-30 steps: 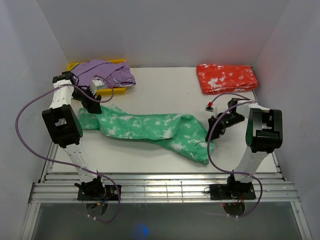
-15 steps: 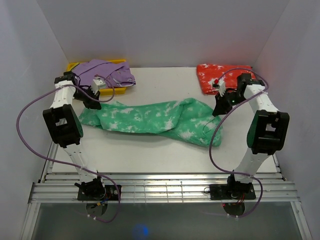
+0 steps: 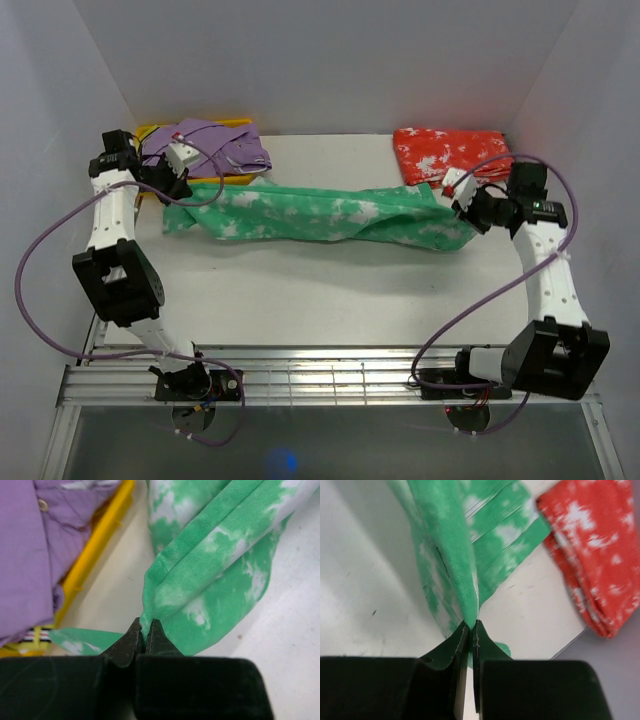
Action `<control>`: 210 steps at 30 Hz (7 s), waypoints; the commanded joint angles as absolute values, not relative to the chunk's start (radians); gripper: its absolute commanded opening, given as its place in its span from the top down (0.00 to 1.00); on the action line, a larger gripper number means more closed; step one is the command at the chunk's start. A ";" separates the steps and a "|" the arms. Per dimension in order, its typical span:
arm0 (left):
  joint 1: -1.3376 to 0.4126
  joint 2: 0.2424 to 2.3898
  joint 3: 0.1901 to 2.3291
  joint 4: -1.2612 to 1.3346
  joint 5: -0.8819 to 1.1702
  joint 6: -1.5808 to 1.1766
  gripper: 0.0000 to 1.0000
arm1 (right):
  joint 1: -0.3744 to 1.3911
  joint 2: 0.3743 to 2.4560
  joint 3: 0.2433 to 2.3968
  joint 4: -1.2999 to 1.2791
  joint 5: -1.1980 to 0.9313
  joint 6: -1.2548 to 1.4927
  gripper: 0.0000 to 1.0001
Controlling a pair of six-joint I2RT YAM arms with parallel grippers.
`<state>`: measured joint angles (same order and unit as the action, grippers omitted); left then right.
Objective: Fold and stack the trousers
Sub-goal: Flatten the trousers out
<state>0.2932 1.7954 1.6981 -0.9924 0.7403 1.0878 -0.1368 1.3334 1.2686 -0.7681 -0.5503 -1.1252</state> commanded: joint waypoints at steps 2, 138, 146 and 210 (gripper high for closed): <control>0.354 1.565 1.464 -0.990 0.666 1.229 1.00 | -0.176 1.103 0.936 -0.655 -0.413 -1.435 0.92; -0.857 2.123 1.776 -0.221 -0.185 -0.074 0.11 | -0.308 1.677 1.123 -0.506 -0.469 -0.419 0.09; -0.907 2.279 1.844 -0.305 -0.365 -0.179 0.13 | -0.308 1.701 1.066 -0.416 -0.390 -0.351 0.16; 0.422 1.703 1.348 -0.276 0.084 0.232 0.40 | -0.373 1.697 1.097 -0.583 -0.291 -0.712 0.28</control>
<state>0.3912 1.7195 1.2835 -0.2611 -0.0051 0.2333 -0.3588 1.7138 1.0462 -0.4610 -0.2493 -0.6781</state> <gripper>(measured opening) 0.535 0.710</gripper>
